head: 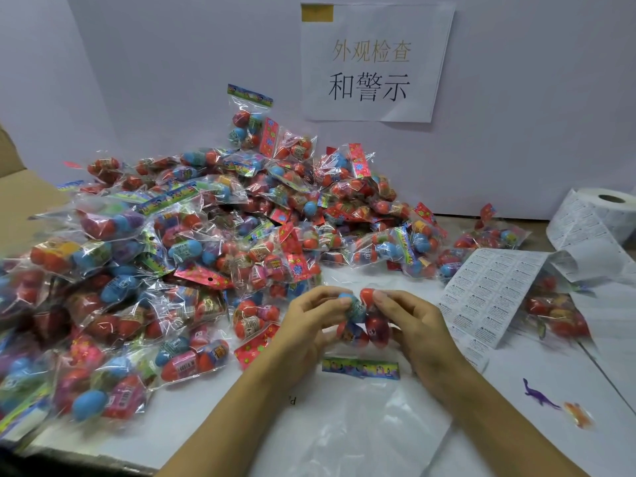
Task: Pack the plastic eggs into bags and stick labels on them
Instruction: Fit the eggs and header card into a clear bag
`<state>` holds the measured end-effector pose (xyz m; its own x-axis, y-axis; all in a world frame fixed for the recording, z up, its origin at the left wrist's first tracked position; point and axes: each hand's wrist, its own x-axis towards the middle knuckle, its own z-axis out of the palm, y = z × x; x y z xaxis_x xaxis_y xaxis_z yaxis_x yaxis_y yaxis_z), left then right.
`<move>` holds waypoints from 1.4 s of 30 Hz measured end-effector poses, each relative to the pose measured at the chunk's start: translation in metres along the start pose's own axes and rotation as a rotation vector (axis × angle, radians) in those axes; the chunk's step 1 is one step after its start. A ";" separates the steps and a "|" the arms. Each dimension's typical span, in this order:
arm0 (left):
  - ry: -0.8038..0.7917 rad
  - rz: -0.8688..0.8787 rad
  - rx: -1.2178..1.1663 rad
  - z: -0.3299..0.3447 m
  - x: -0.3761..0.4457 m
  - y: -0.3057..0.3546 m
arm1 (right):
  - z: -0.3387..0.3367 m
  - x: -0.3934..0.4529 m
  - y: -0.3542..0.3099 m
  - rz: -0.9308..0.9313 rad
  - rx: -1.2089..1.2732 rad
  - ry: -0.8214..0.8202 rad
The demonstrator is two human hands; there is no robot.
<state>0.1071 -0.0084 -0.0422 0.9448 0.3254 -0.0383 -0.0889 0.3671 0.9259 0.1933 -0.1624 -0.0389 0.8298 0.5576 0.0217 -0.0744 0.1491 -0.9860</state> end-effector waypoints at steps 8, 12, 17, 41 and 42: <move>0.047 0.030 0.125 -0.001 0.000 0.001 | 0.002 -0.006 -0.006 0.000 -0.038 0.013; 0.042 0.011 0.108 0.001 -0.002 0.002 | 0.004 -0.006 -0.008 -0.012 -0.023 0.014; 0.067 -0.001 0.071 0.006 -0.003 0.003 | 0.004 -0.006 -0.008 -0.002 -0.038 0.034; 0.012 0.086 0.166 -0.004 0.000 -0.008 | 0.000 -0.002 0.000 -0.027 -0.091 -0.020; 0.013 0.078 0.156 -0.004 0.000 -0.008 | -0.001 -0.001 -0.001 -0.029 -0.101 -0.021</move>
<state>0.1068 -0.0073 -0.0508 0.9327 0.3592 0.0320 -0.1107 0.2008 0.9734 0.1928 -0.1641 -0.0386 0.8187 0.5718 0.0530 0.0067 0.0828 -0.9965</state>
